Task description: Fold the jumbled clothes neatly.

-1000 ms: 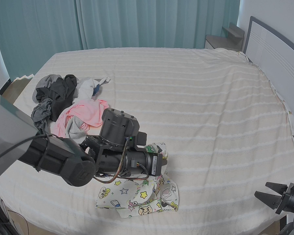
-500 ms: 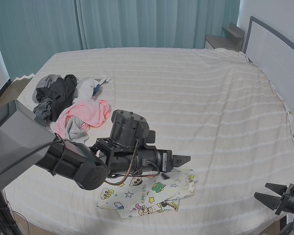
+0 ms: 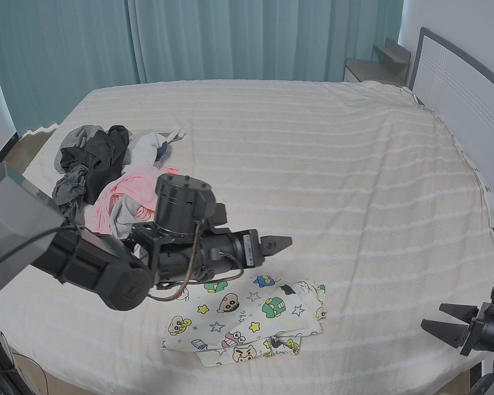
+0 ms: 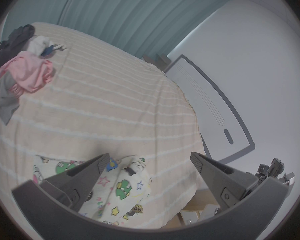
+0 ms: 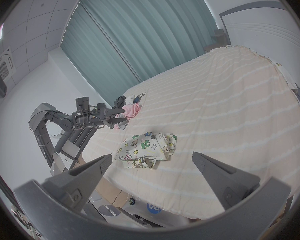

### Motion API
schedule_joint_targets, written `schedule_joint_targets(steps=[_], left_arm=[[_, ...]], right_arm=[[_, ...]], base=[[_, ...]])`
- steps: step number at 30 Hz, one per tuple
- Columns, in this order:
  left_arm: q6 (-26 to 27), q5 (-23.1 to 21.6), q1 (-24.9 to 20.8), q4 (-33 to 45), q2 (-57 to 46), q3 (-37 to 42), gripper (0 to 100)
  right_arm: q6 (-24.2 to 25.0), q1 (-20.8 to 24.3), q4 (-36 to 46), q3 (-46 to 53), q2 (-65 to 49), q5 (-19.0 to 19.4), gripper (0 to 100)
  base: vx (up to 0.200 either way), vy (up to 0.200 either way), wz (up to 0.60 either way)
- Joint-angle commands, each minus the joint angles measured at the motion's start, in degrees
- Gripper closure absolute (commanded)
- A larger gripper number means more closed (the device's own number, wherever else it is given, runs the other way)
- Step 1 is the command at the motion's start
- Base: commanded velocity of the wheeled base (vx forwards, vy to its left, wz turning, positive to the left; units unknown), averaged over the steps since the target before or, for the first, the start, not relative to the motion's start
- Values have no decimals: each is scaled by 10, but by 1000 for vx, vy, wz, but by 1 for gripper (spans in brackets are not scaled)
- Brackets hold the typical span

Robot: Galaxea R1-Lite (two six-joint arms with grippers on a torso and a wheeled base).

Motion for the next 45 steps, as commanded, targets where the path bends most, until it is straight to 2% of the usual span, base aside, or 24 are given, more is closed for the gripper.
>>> schedule_joint_targets(steps=[1, 2, 3, 4, 5, 9, 13, 15, 16, 20, 24, 28, 31, 36, 45], left_arm=[[-36, -12, 93, -10, -115, 128, 0], [-67, -16, 117, -19, -136, 160, 0], [-67, -16, 117, -19, -136, 160, 0], [-110, -36, 150, -41, -157, 206, 0], [-127, -54, 178, -58, -168, 235, 0], [-138, -145, 278, -149, -183, 364, 0], [-140, -206, 347, -256, -144, 462, 0], [-140, -210, 353, -266, -136, 466, 0], [-138, -218, 365, -307, -99, 480, 0], [-139, -227, 373, -374, -33, 500, 0], [-137, -257, 373, -425, 4, 522, 0], [-135, -270, 374, -505, 51, 548, 0], [-134, -267, 375, -522, 77, 548, 0], [-133, -267, 379, -534, 86, 548, 0], [-133, -267, 380, -534, 92, 548, 0]], right_arm=[[7, 42, -4, -95, 187, 1, 0], [7, 56, -7, -119, 239, 1, 0], [7, 56, -7, -119, 239, 1, 0], [6, 73, -8, -152, 304, -6, 0], [6, 86, -8, -176, 346, -16, 0], [4, 129, -6, -275, 487, -82, 0], [0, 175, 21, -363, 606, -150, 0], [0, 177, 28, -373, 615, -153, 0], [-5, 183, 64, -414, 646, -165, 0], [-19, 187, 121, -480, 687, -167, 0], [-30, 184, 154, -522, 706, -169, 0], [-35, 179, 230, -600, 739, -200, 0], [-35, 183, 239, -628, 755, -209, 0], [-35, 202, 241, -675, 778, -244, 0], [-35, 211, 250, -704, 806, -267, 0]], base=[[0, 0, 0], [0, 0, 0], [0, 0, 0], [0, 0, 0], [0, 0, 0], [0, 0, 0], [0, 0, 0], [0, 0, 0], [0, 0, 0], [0, 0, 0], [0, 0, 0], [0, 0, 0], [0, 0, 0], [0, 0, 0], [0, 0, 0]])
